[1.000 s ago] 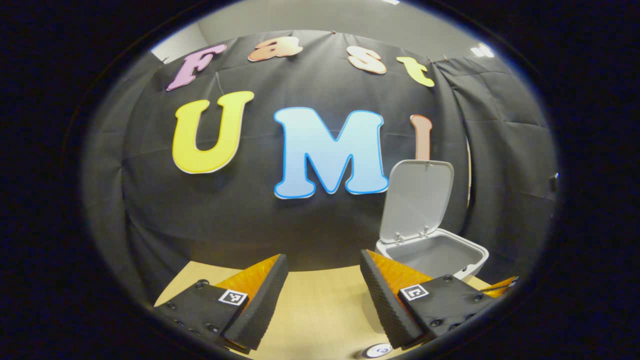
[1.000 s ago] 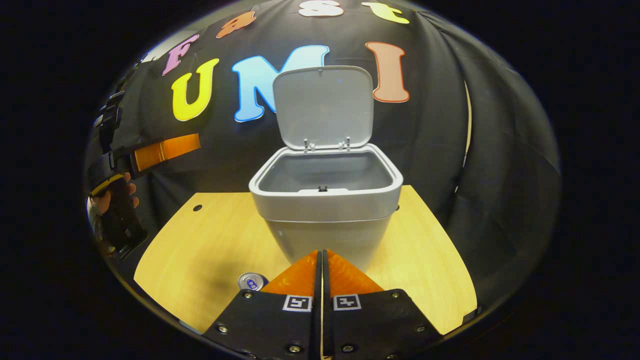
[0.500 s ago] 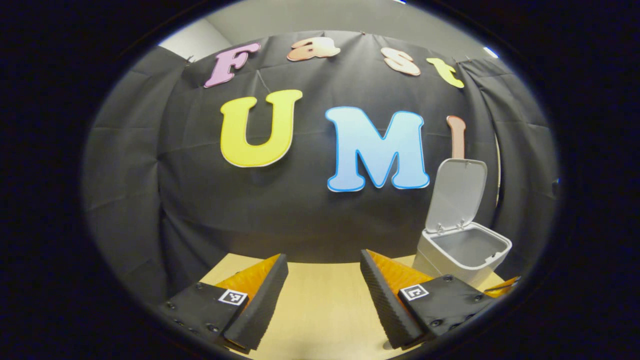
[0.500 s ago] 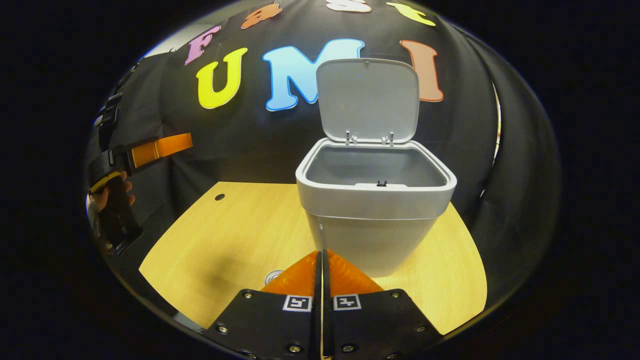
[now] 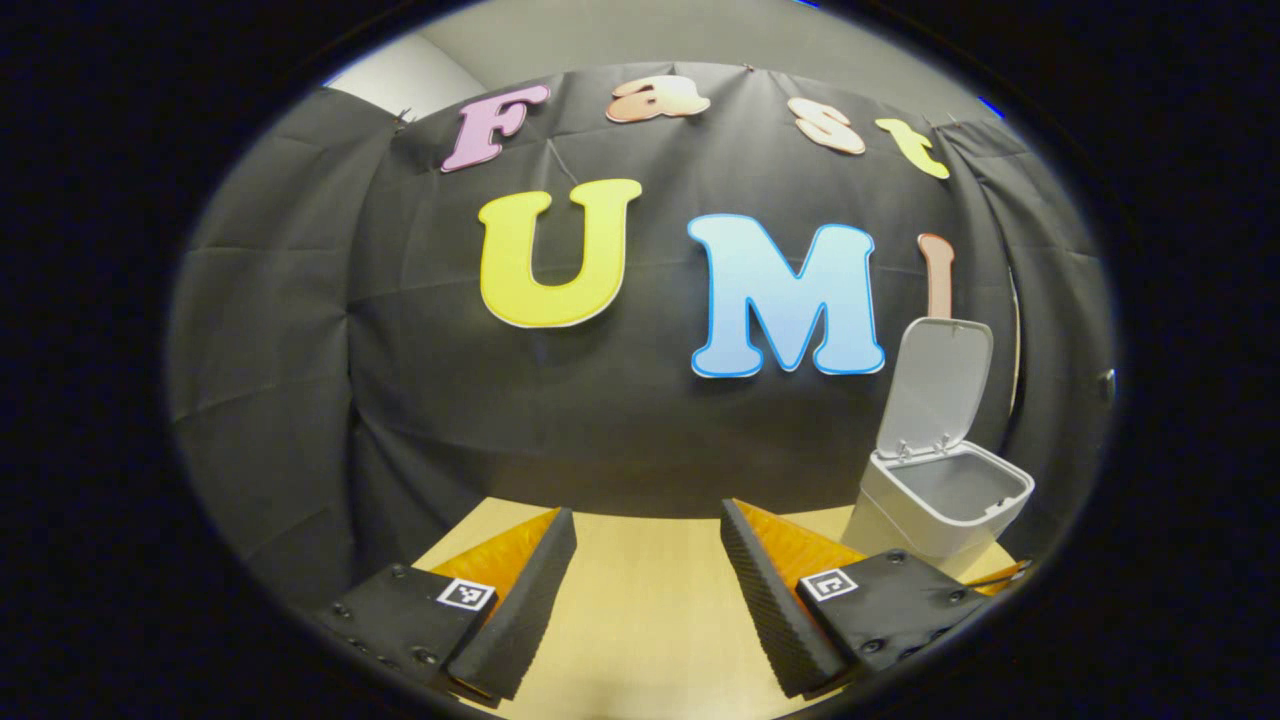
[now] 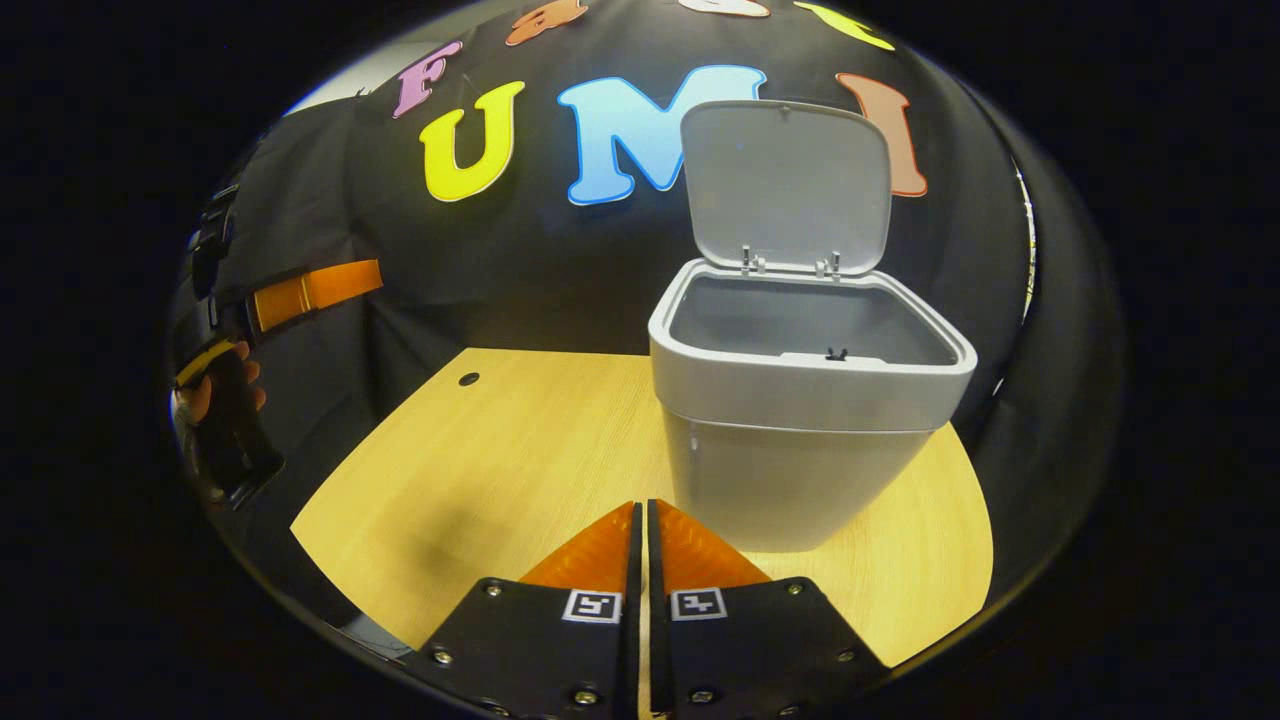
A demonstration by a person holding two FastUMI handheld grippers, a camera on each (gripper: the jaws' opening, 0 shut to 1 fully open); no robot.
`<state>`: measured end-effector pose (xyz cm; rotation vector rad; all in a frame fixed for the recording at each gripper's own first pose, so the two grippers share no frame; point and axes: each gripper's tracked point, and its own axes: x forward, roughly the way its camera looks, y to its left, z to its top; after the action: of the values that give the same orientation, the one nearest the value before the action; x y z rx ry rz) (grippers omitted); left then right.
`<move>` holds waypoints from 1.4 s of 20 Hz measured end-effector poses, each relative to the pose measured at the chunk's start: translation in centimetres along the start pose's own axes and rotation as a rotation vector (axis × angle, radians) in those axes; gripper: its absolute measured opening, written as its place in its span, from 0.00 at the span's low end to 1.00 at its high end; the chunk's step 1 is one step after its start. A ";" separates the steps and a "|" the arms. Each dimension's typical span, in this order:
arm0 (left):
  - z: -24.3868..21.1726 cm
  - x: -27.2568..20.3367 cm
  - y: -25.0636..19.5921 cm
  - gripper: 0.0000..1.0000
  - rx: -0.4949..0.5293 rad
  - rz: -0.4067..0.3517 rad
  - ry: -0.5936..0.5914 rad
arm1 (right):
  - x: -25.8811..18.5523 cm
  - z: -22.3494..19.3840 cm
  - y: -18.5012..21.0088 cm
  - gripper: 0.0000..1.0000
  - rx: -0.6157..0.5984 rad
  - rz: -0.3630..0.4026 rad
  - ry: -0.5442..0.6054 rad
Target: Press the lid of the desktop garbage bin to open it, pick up the crumpled paper on the desktop and throw it into the bin, then pick up the pop can on the desktop and drop it into the bin, and finally close the garbage bin lid.
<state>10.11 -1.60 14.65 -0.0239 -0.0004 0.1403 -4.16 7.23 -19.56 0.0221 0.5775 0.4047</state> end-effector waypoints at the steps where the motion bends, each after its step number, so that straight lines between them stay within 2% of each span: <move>1: -0.1 -0.1 0.2 0.95 -0.001 0.006 0.001 | 0.1 -0.1 0.3 0.04 0.002 0.013 0.005; 2: -0.2 -0.2 0.4 0.95 -0.002 0.011 0.002 | 0.4 -0.3 1.0 0.19 0.002 0.030 0.012; 3: -0.3 -0.2 0.6 0.95 -0.004 0.016 0.003 | 0.3 -0.4 1.0 0.27 -0.001 0.033 0.015; 4: -0.4 -0.3 0.7 0.95 -0.006 0.020 0.004 | 0.4 -0.4 1.2 0.42 -0.007 0.041 0.018; 5: -0.5 -0.3 0.9 0.95 -0.008 0.024 0.005 | 0.6 -0.5 1.5 0.46 -0.009 0.048 0.021; 7: -0.6 -0.6 1.3 0.95 -0.010 0.030 0.007 | 1.0 -0.8 1.9 0.60 -0.014 0.063 0.028; 8: -0.7 -0.6 1.5 0.95 -0.010 0.034 0.008 | 1.0 -1.0 2.1 0.75 -0.014 0.068 0.032; 9: -0.7 -0.7 1.6 0.95 -0.009 0.038 0.009 | 1.2 -1.0 2.2 0.82 -0.013 0.072 0.039; 10: -0.7 -0.8 1.8 0.95 -0.008 0.043 0.009 | 1.4 -1.3 2.5 0.96 -0.012 0.079 0.044; 19: -0.8 -1.4 3.0 0.95 -0.005 0.071 0.014 | 3.4 -3.7 3.7 0.98 -0.058 0.114 0.117; 20: -0.8 -1.5 3.1 1.00 -0.004 0.075 0.016 | 3.6 -4.0 3.9 0.98 -0.063 0.119 0.126; 21: -0.9 -1.5 3.3 0.95 -0.003 0.078 0.017 | 3.9 -4.3 4.0 0.98 -0.069 0.124 0.136; 28: -1.0 -1.8 4.4 0.95 0.006 0.105 0.026 | 5.5 -6.4 4.4 0.98 -0.104 0.140 0.194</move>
<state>7.70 2.45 13.54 -0.0198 0.0276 0.2451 -5.05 12.78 -27.25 -0.0778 0.7474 0.5773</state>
